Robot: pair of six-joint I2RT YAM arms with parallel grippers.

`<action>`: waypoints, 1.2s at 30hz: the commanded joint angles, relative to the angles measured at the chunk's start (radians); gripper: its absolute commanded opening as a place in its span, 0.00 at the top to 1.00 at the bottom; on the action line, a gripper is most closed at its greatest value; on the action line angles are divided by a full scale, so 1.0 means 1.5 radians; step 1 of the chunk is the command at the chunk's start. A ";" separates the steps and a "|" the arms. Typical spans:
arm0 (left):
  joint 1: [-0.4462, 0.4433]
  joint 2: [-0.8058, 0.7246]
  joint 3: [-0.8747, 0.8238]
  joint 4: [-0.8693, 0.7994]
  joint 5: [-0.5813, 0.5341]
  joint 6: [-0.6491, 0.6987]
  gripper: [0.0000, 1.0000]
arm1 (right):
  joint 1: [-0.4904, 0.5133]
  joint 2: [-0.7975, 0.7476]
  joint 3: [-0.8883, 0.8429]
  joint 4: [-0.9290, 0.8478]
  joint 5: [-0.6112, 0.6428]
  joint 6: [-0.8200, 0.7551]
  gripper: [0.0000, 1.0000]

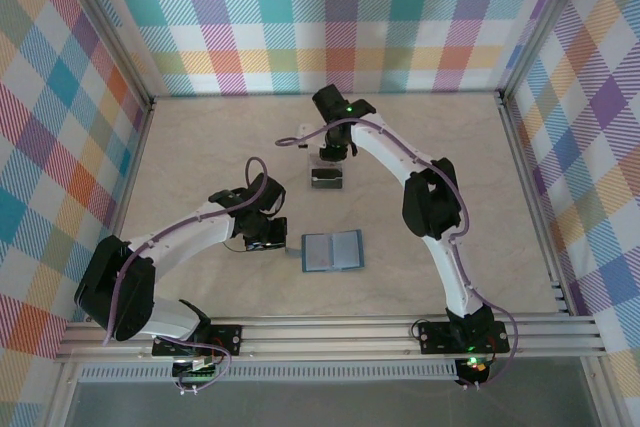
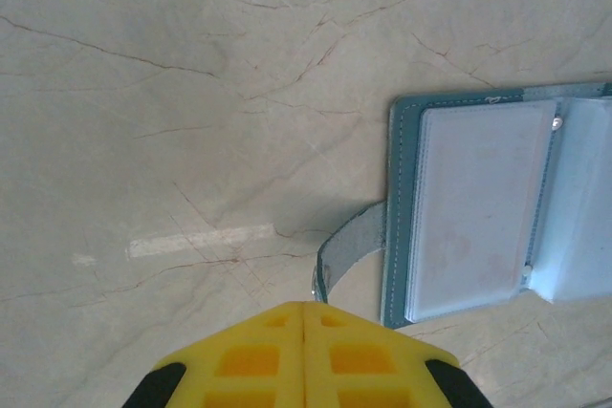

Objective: Take the credit cards out of the card holder

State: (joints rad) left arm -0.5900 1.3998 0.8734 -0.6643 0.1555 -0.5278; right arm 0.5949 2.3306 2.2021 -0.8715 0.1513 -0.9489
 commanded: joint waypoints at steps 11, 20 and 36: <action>0.001 0.044 0.019 0.087 0.119 -0.023 0.96 | -0.005 -0.189 -0.166 0.066 -0.098 0.438 0.64; -0.004 0.122 0.041 0.081 0.134 -0.001 0.98 | -0.005 -0.326 -0.428 0.152 -0.322 0.916 0.79; -0.004 0.181 0.019 0.068 0.113 0.031 0.99 | 0.068 -0.368 -0.680 0.311 -0.456 1.122 0.80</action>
State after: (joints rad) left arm -0.5922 1.6573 0.9131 -0.5442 0.3325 -0.5079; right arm 0.6807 1.8057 1.2007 -0.4442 -0.5053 0.6758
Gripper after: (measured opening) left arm 0.050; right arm 0.196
